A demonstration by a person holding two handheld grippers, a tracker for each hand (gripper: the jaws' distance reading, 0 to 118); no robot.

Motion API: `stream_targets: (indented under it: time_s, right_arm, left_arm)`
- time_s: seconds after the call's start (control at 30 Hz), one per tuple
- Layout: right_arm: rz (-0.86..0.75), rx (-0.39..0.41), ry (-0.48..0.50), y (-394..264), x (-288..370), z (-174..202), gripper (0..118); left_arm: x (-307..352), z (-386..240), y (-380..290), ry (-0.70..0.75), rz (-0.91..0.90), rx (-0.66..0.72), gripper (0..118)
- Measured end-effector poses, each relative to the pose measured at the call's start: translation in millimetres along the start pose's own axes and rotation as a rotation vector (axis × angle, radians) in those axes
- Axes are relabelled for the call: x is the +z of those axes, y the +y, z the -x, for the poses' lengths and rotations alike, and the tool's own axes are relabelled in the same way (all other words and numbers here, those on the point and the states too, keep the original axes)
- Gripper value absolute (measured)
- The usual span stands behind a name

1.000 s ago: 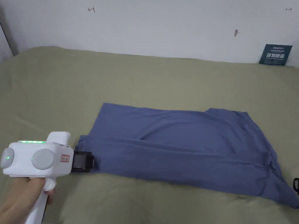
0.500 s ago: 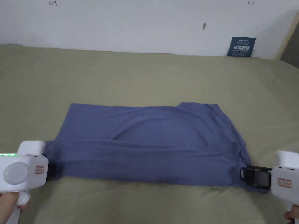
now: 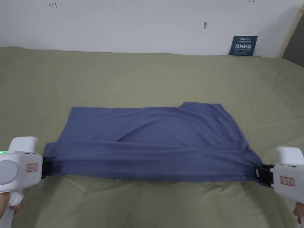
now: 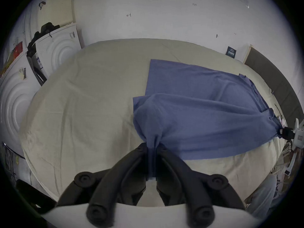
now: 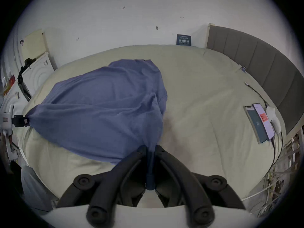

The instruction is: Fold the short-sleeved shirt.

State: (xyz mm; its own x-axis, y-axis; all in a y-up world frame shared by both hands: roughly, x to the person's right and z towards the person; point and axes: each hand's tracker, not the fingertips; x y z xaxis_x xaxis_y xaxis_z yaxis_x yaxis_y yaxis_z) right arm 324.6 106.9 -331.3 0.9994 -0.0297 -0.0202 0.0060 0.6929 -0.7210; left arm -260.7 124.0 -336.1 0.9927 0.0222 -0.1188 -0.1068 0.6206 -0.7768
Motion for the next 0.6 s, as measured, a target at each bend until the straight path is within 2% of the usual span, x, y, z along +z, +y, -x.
stream_targets:
  time_s: [0.3,0.53,0.57,0.6]
  right_arm:
    - [0.01,-0.017,0.02,-57.1,56.4,4.2,9]
    - [0.036,-0.034,0.033,-86.1,58.2,0.9,9]
    - [0.044,-0.033,0.032,-87.3,55.6,2.5,12]
    - [0.059,-0.037,0.031,-87.0,53.2,1.0,26]
  left_arm:
    - [41.1,26.4,-73.4,-0.014,0.022,0.037,10]
    - [46.6,32.1,-91.3,-0.02,0.031,0.05,10]
    - [45.6,30.4,-91.0,-0.017,0.031,0.047,10]
    - [44.2,30.5,-89.9,-0.016,0.035,0.046,11]
